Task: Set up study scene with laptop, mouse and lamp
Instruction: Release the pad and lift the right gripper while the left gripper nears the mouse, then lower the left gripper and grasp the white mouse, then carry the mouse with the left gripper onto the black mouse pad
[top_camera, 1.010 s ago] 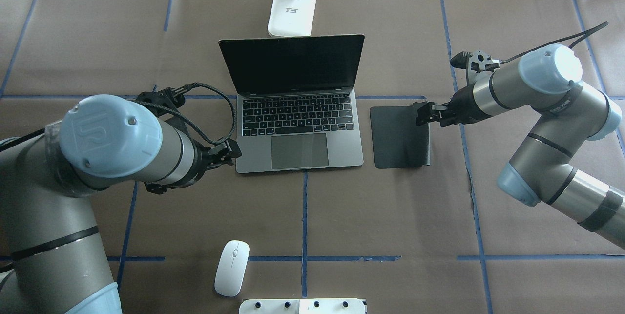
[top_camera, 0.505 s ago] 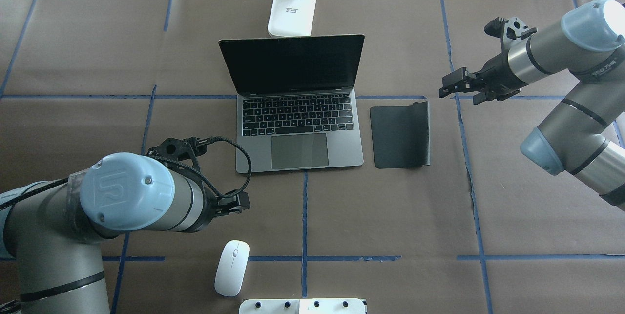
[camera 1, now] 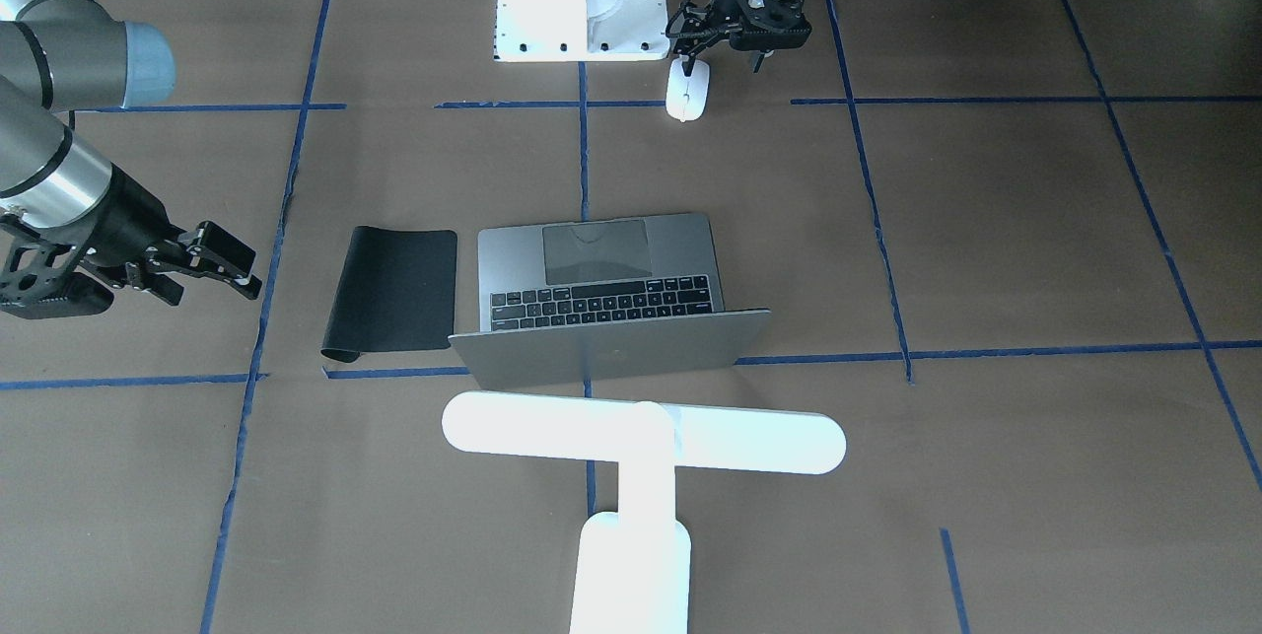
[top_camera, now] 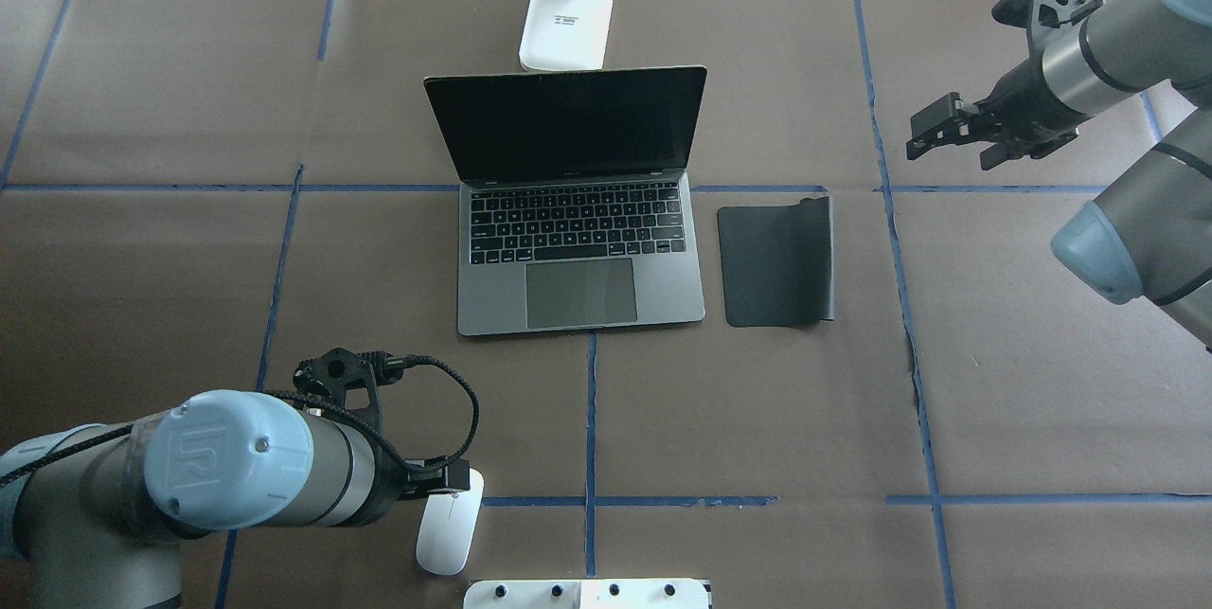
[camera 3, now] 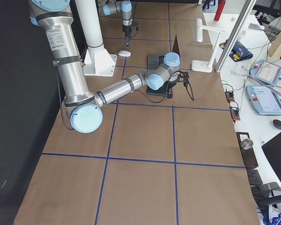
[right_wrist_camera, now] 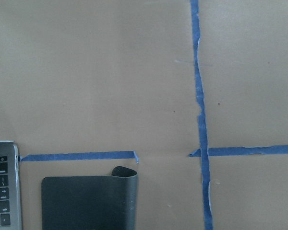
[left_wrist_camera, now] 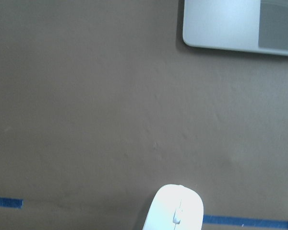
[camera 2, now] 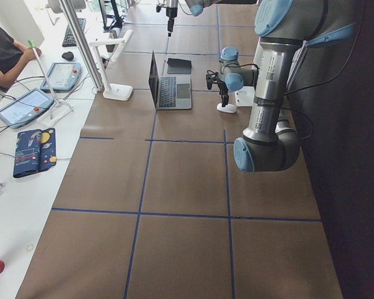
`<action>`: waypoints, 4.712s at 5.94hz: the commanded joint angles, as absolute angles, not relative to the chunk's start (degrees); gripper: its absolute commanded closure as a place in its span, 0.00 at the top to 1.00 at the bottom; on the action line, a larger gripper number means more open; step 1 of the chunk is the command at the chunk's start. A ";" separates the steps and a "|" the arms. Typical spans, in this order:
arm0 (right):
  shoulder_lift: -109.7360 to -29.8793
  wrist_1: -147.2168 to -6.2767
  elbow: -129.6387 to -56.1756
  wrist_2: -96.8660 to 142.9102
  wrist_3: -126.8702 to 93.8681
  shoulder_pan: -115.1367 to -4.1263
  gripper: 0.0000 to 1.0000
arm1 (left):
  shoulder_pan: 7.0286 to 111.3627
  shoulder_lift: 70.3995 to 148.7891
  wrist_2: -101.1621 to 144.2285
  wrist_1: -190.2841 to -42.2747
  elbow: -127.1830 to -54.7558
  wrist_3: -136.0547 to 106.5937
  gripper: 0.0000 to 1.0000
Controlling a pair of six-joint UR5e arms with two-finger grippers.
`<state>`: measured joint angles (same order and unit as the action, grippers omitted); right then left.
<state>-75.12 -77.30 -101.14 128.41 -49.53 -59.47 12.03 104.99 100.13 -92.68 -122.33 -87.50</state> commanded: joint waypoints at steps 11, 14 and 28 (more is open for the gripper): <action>-75.32 -88.07 -104.94 127.97 -38.58 -63.46 1.00 | 9.22 110.74 99.84 -92.99 -112.50 -87.28 1.00; -75.59 -88.07 -105.03 127.88 -38.58 -63.46 1.00 | 10.02 110.83 99.84 -93.08 -111.80 -87.28 1.00; -87.69 -87.45 -106.96 129.63 -19.46 -73.27 1.00 | 24.42 142.25 101.43 -94.83 -90.93 -81.30 0.05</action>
<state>-84.91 -87.62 -106.85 128.97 -23.76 -70.75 23.55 137.63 101.43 -94.62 -95.82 -81.24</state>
